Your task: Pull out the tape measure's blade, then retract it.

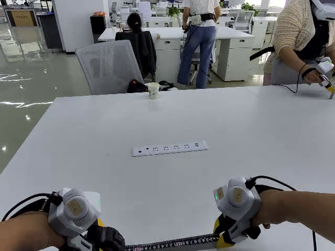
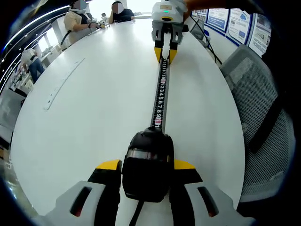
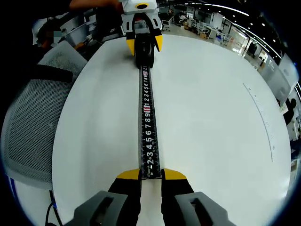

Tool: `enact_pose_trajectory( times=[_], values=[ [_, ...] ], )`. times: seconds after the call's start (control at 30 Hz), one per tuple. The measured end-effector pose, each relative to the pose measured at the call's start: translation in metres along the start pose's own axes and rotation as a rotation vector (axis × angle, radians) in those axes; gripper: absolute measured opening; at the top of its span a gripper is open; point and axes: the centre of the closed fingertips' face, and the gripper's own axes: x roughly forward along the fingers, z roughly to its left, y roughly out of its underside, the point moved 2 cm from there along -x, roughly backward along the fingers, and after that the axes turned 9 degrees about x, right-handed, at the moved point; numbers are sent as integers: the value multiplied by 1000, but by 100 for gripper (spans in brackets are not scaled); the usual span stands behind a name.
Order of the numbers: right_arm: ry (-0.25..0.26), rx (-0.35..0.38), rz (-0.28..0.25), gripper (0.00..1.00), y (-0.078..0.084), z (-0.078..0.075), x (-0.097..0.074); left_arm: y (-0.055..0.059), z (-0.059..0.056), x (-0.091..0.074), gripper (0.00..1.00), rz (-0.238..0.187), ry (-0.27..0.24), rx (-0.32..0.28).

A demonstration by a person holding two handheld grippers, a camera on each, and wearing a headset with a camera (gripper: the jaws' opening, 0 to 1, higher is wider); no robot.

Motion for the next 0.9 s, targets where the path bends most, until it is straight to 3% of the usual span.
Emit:
enact_pose_trajectory(
  times=[0.37, 0.47, 0.73, 0.9],
  values=[
    [15, 5, -4, 17, -4, -2, -6, 8, -2, -12, 46, -4, 0, -47],
    [14, 29, -8, 18, -3, -1, -8, 6, -4, -14, 51, -20, 3, -77],
    [11, 24, 12, 25, 1, 2, -9, 3, -10, -16, 63, -34, 20, -90],
    [16, 34, 6, 30, 0, 2, -9, 2, -6, -16, 77, -40, 3, -97]
  ],
)
